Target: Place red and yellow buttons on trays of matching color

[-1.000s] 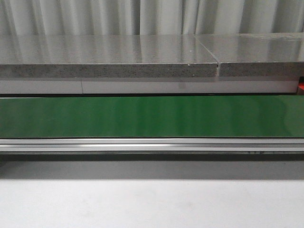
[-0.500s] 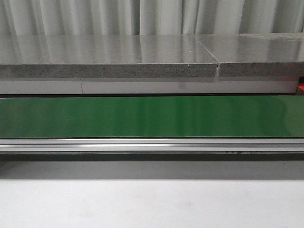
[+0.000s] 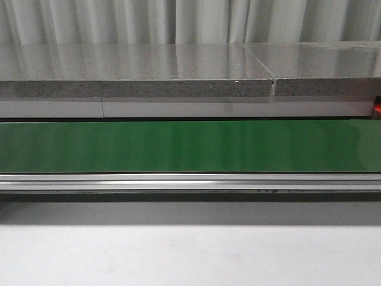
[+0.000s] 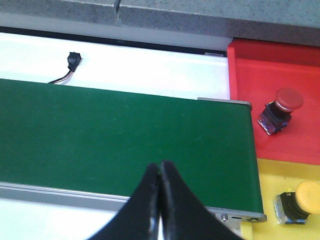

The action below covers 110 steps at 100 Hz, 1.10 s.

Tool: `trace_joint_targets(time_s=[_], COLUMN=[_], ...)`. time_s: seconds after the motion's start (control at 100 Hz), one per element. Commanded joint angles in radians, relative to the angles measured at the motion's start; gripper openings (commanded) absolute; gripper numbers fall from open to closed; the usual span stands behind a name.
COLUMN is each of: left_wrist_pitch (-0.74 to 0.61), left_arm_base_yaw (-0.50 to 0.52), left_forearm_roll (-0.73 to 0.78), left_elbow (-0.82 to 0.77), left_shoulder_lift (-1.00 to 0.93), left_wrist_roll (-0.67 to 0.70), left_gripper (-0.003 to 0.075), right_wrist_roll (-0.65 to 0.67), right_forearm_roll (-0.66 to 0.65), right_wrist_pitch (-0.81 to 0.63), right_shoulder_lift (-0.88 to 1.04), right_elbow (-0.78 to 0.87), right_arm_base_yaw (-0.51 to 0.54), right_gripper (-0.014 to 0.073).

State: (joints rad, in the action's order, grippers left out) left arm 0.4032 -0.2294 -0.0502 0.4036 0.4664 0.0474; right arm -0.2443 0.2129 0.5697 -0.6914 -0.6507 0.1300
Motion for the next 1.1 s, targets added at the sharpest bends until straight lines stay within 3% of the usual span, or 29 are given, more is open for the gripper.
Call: trace_joint_targets(time_s=[0.0, 0.53, 0.62, 0.77, 0.84, 0.91, 1.09], left_wrist_pitch=[-0.075, -0.075, -0.068, -0.064, -0.071, -0.075, -0.073], left_arm_base_yaw=[-0.006, -0.006, -0.006, -0.006, -0.006, -0.006, -0.004], left_forearm_roll=[-0.001, -0.001, -0.001, 0.004, 0.004, -0.005, 0.018], left_elbow=[0.026, 0.026, 0.024, 0.024, 0.022, 0.022, 0.037], left_shoulder_lift=[0.004, 0.006, 0.006, 0.006, 0.006, 0.006, 0.006], left_wrist_roll=[0.009, 0.009, 0.009, 0.009, 0.009, 0.010, 0.071], left_gripper=[-0.0019, 0.0000, 0.0127, 0.0507, 0.0626, 0.0661, 0.0660], right_wrist_roll=[-0.008, -0.008, -0.008, -0.008, -0.008, -0.008, -0.008], right_forearm_roll=[-0.001, -0.001, -0.001, -0.001, -0.001, -0.001, -0.001], right_wrist_pitch=[-0.059, -0.059, -0.059, -0.059, -0.059, -0.059, -0.059], right_shoulder_lift=[0.003, 0.003, 0.003, 0.003, 0.003, 0.003, 0.003], right_elbow=[-0.026, -0.026, -0.026, -0.026, -0.026, -0.026, -0.026], right_arm_base_yaw=[-0.001, -0.001, -0.001, -0.001, -0.001, -0.001, -0.001], right_gripper=[-0.0068, -0.0068, -0.0068, -0.0068, -0.0068, -0.0068, -0.0068])
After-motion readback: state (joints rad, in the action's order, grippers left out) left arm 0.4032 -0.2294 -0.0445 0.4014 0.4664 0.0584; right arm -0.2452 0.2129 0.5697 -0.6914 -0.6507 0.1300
